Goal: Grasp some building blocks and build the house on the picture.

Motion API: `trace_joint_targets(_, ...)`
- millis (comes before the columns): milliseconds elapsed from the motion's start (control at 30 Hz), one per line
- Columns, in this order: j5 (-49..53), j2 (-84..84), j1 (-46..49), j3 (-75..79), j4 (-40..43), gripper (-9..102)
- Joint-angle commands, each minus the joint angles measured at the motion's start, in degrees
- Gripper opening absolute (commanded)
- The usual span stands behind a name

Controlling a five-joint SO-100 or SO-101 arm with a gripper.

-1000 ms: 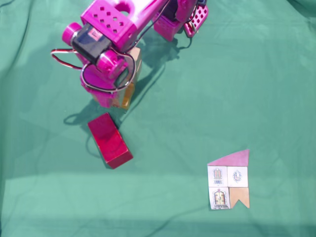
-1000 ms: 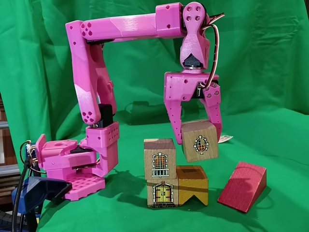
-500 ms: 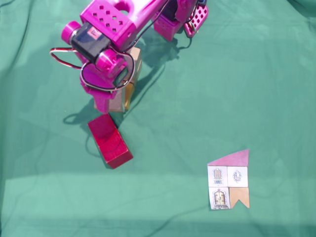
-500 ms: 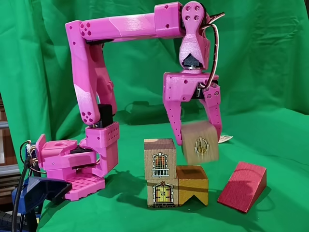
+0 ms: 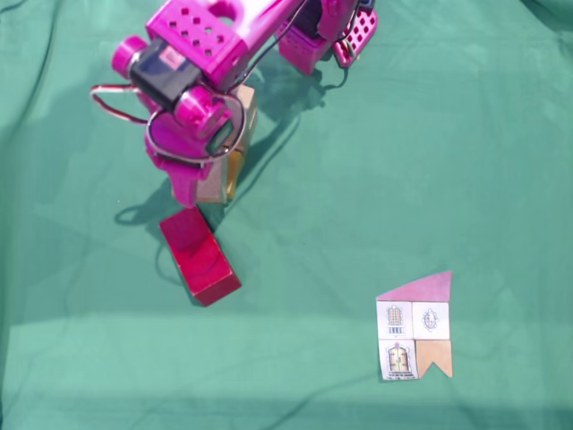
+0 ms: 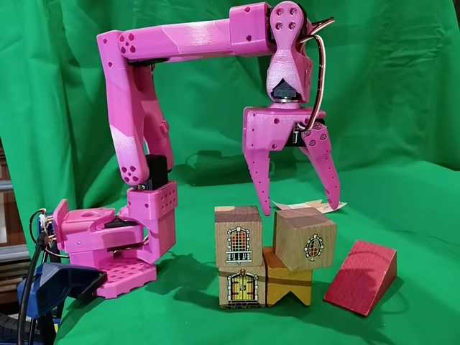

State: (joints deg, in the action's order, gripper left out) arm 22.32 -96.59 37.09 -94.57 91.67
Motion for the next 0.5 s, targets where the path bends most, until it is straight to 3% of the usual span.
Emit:
trace_joint_targets(0, -0.44, -3.69, -0.44, 1.58, -0.44, 37)
trace_joint_targets(333, -0.44, -4.13, -1.05, 9.32, -1.05, 37)
trace_joint_targets(467, -0.44, 0.62, -1.14, 13.45, -5.45, 37)
